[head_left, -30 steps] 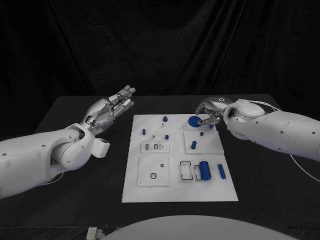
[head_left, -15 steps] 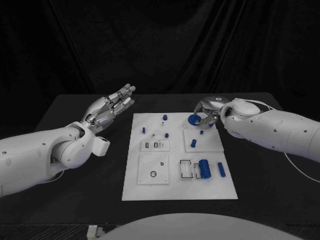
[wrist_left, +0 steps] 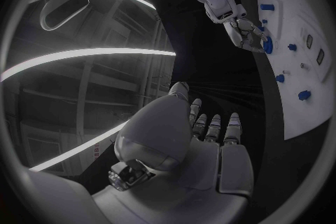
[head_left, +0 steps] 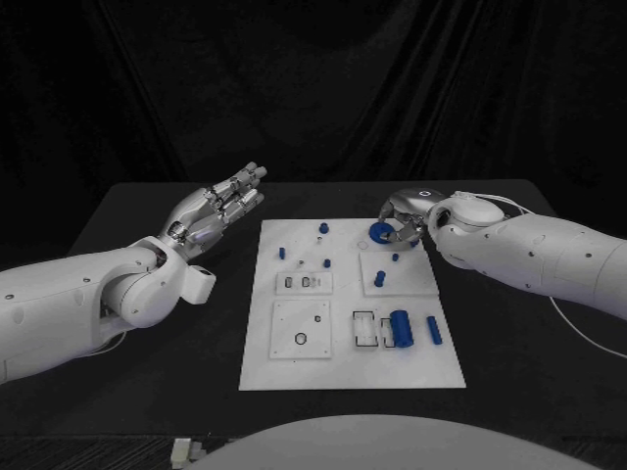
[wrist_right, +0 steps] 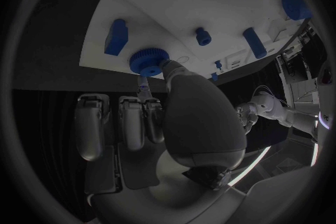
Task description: Assemble the parts on the task board
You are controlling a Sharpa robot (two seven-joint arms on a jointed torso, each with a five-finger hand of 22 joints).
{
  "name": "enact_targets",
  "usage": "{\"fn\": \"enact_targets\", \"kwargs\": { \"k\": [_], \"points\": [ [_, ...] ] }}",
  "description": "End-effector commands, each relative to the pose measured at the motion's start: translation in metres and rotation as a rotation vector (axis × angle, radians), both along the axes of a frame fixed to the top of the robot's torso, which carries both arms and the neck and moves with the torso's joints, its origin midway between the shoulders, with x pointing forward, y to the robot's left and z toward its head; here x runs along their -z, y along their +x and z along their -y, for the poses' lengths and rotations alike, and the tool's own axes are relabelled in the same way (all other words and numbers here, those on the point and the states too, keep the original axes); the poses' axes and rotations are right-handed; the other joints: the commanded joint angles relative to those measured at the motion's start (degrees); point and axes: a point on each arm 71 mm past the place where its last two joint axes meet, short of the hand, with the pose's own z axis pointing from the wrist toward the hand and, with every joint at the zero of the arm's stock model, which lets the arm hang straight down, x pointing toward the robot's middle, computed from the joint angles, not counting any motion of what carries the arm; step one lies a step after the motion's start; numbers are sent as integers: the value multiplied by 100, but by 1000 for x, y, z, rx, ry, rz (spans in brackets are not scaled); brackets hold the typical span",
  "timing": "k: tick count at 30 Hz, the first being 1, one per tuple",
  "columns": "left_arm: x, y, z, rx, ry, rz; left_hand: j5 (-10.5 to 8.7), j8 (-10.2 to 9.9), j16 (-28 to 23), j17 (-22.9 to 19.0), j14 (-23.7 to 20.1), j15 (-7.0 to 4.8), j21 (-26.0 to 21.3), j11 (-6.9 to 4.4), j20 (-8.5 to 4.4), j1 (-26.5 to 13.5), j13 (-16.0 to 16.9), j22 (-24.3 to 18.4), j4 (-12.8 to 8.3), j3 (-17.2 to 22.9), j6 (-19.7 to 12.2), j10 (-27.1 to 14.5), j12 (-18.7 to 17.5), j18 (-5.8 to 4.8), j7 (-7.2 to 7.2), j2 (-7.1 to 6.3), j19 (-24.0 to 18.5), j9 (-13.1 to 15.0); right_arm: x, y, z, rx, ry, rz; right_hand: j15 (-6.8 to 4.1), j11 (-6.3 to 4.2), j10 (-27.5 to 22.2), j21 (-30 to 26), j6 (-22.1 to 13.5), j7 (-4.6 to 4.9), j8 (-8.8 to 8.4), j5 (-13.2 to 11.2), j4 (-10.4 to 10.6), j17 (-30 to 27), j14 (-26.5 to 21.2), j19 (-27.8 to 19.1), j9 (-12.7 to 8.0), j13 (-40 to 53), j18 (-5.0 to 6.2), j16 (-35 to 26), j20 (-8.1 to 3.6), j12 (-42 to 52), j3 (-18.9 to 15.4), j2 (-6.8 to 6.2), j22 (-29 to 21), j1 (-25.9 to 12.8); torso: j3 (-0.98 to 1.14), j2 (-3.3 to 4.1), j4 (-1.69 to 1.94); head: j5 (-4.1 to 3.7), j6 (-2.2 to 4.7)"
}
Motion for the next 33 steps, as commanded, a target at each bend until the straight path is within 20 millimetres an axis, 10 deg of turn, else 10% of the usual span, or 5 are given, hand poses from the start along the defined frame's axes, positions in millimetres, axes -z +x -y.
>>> {"fn": "enact_targets", "kwargs": {
  "k": [1,10,33],
  "points": [
    [-1,-1,2,14,-24,18,23,18,-21,-9,2,36,7,42,29,59,-9,9,8,33,19,-10,-20,67,21,-13,1,5,5,-1,1,8,-13,-29,56,49,588,-3,87,3,57,284,-23,1508,600,394,23,1509,-102,17,47,20,71,71,1366,17,1,0,0,-2,-12],
    [-1,-1,2,18,-24,13,23,17,-21,-9,2,43,8,48,36,61,-9,10,7,36,19,-10,-20,66,27,-12,2,5,7,-3,0,-5,2,-36,49,40,588,-35,457,-7,221,929,-274,1508,600,370,153,1509,-92,17,44,20,358,178,1356,132,0,0,-1,7,-29],
    [1,-2,0,18,-21,3,37,15,-21,-9,2,60,9,57,50,79,-9,10,-6,52,13,-10,-20,66,35,-10,3,4,-20,-4,-11,-43,59,20,61,64,588,-64,675,12,350,868,-436,1508,600,348,289,1509,-84,17,50,20,420,179,1345,136,0,-6,-4,52,-29]
  ]
}}
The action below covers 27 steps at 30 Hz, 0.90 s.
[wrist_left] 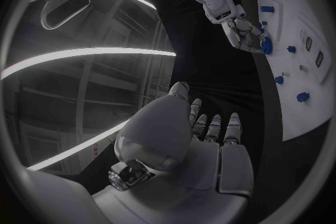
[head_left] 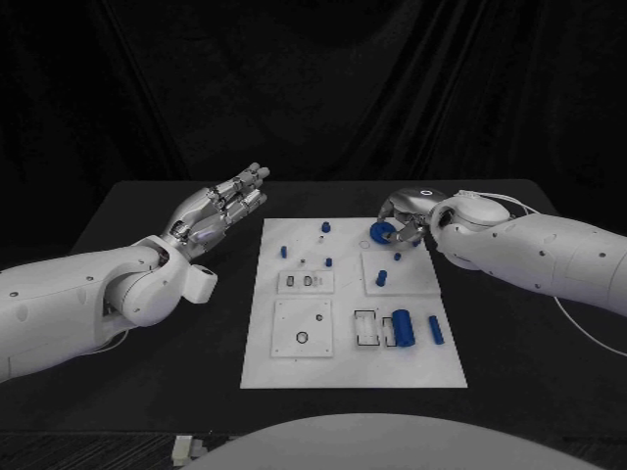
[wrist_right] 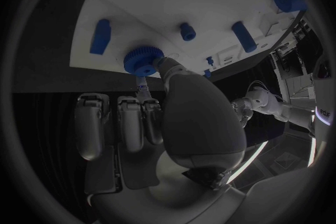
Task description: Assemble the parts on the task board
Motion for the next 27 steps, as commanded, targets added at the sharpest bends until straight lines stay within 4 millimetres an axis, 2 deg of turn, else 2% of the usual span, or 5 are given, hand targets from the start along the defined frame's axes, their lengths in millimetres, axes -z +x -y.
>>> {"fn": "enact_targets", "kwargs": {
  "k": [1,4,11,20,27],
  "points": [
    [-1,-1,1,11,-17,11,41,15,-21,-5,-2,56,10,37,55,63,-6,7,4,41,12,11,-20,66,36,12,5,4,-13,2,-6,-6,15,30,26,47,608,-18,321,-139,216,-29,-37,1509,605,370,277,1505,-85,17,30,20,11,39,1343,-33,0,-3,-1,2,-12],
    [-1,-1,1,11,-16,9,41,15,-21,-5,-2,56,10,37,55,63,-6,7,4,41,12,11,-20,66,36,12,5,4,-24,2,-18,-29,29,47,32,54,608,-23,330,-136,221,-47,-38,1509,605,367,286,1505,-84,17,33,20,9,38,1341,-46,0,-5,1,12,-10],
    [-1,-1,1,12,-14,5,45,15,-21,-5,-2,65,10,38,62,71,-6,7,-3,48,15,11,-20,66,37,12,5,4,-32,-5,-50,-96,48,32,41,64,608,-26,335,-132,224,-90,-48,1509,605,365,300,1505,-83,17,40,20,8,35,1340,-60,-3,-1,1,46,-4],
    [0,-1,2,19,-15,-1,43,15,-21,-5,-2,83,11,40,72,73,-6,7,-2,56,16,11,-20,64,37,15,6,5,-31,-9,-91,-162,57,12,47,68,608,-28,316,-128,213,-129,-67,1509,605,364,308,1505,-83,17,46,20,15,34,1340,-58,0,1,4,65,-46],
    [0,-1,4,24,-16,-5,42,13,-21,-5,-2,101,12,40,85,77,-6,8,-3,63,10,11,-20,62,36,16,7,4,-25,-7,-111,-180,52,-1,53,76,608,-38,305,-122,205,-164,-89,1509,605,355,314,1505,-79,17,52,20,21,33,1335,-52,0,4,4,55,-58]
  ]
}}
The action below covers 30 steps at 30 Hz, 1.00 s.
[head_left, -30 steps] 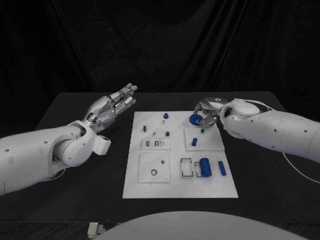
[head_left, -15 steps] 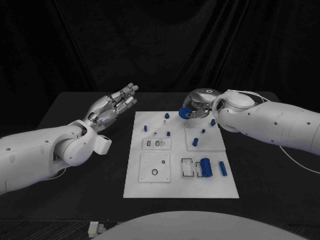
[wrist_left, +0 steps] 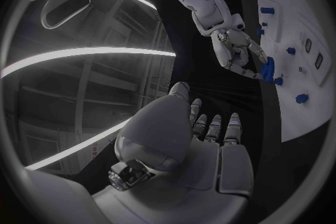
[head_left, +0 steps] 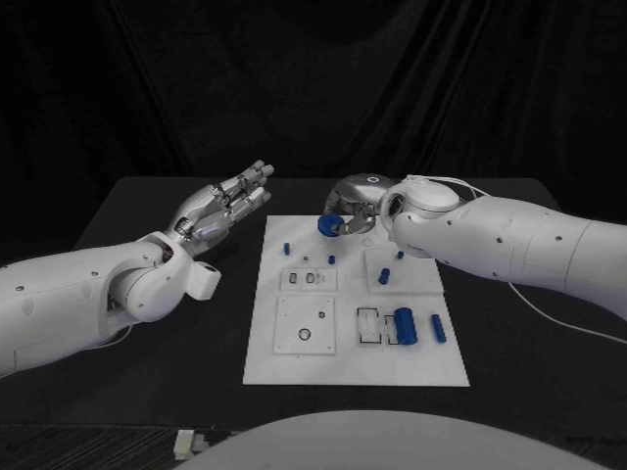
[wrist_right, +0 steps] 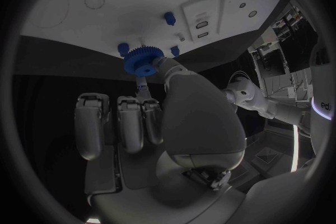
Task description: Assemble the parts on the task board
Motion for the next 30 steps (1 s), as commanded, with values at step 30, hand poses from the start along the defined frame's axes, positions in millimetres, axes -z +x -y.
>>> {"fn": "enact_targets", "kwargs": {
  "k": [30],
  "points": [
    [5,-3,2,23,-16,-14,22,13,-21,-9,19,73,15,43,70,62,-8,11,-6,46,14,11,-20,56,40,-5,11,4,29,5,-18,20,-51,-50,76,47,608,-134,-307,-93,-200,-539,-177,1510,605,282,208,1507,-50,17,88,20,86,28,1301,-128,0,0,-4,-16,-46]
  ]
}}
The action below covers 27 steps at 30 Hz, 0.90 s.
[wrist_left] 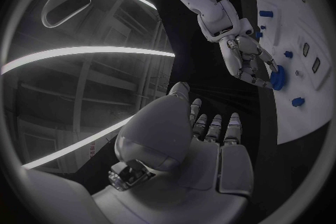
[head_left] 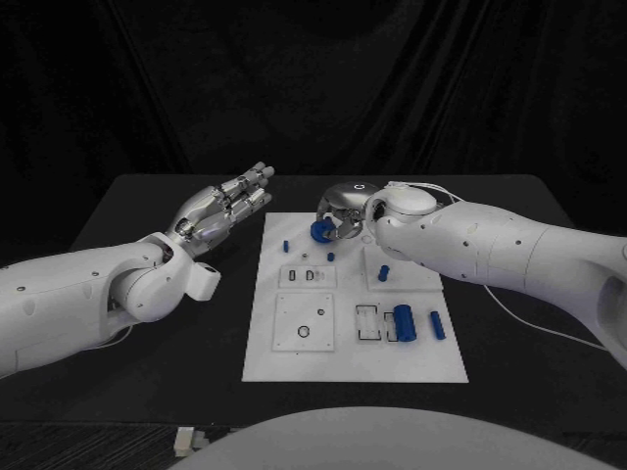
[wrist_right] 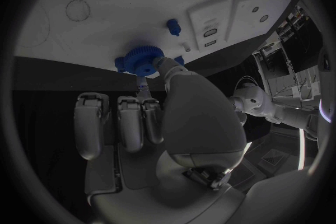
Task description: Assemble the parts on the task board
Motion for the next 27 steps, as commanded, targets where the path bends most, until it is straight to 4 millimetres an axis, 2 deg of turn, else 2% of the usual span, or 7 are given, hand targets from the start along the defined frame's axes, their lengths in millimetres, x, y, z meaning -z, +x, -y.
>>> {"fn": "enact_targets", "kwargs": {
  "k": [1,4,11,14,18,23,27],
  "points": [
    [0,-1,2,12,-13,3,22,13,-21,-5,-2,55,15,44,51,63,-5,7,10,31,13,11,-20,55,41,-5,-10,4,4,-1,-1,-2,-14,-11,35,21,587,-35,-287,11,-210,-159,-60,1506,611,275,143,1509,-47,17,44,20,22,27,1298,-51,2,-2,-1,4,2],
    [0,-1,2,12,-13,3,22,13,-21,-5,-2,55,15,44,51,63,-5,7,10,31,13,11,-20,55,41,-5,-10,4,4,-1,-1,0,-16,-13,-4,-34,587,-59,-693,-62,-401,-474,-118,1506,611,261,-10,1509,-41,17,14,20,8,34,1294,-86,1,-2,-1,6,2],
    [0,-1,2,13,-13,1,22,14,-21,-5,-2,58,16,45,53,64,-5,8,9,33,16,11,-20,55,42,-4,-9,5,4,0,1,6,-15,-9,-76,-116,587,-106,-1450,-153,-432,-762,-178,1506,611,235,-307,1509,-29,17,-53,20,-66,62,1283,-152,0,-2,7,-3,2],
    [0,-1,1,13,-12,1,22,14,-21,-5,-2,58,16,45,53,64,-5,8,9,33,16,11,-20,55,42,-4,-9,5,4,0,4,11,-13,-5,-84,-119,587,-113,-1466,-146,-416,-870,-172,1506,611,232,-336,1509,-28,17,-64,20,-103,60,1283,-189,0,-1,8,-10,2],
    [0,-1,1,12,-11,0,22,14,-21,-5,-2,58,16,45,53,64,-5,8,9,33,16,11,-20,55,42,-4,-9,5,4,0,8,14,-8,3,-93,-125,587,-125,-1491,-150,-387,-1333,-87,1506,611,234,-424,1509,-27,17,-78,20,-257,73,1286,-347,0,-2,4,-9,2],
    [0,-1,0,10,-10,-1,22,14,-21,-5,-2,58,16,45,53,64,-5,8,9,33,16,11,-20,55,42,-4,-9,5,3,0,15,18,-2,11,-92,-122,587,-131,-1410,-144,-358,-1502,14,1506,611,235,-454,1509,-27,17,-78,20,-354,104,1290,-469,1,-4,-2,1,2],
    [0,-2,-1,8,-10,-1,22,14,-21,-5,-2,58,16,45,53,64,-5,8,9,33,16,11,-20,55,42,-4,-9,5,0,-3,25,15,25,41,-82,-106,587,-139,-1052,-121,-267,-1712,193,1506,611,237,-429,1509,-27,17,-72,20,-466,143,1293,-659,2,-6,-5,21,20]
  ]
}}
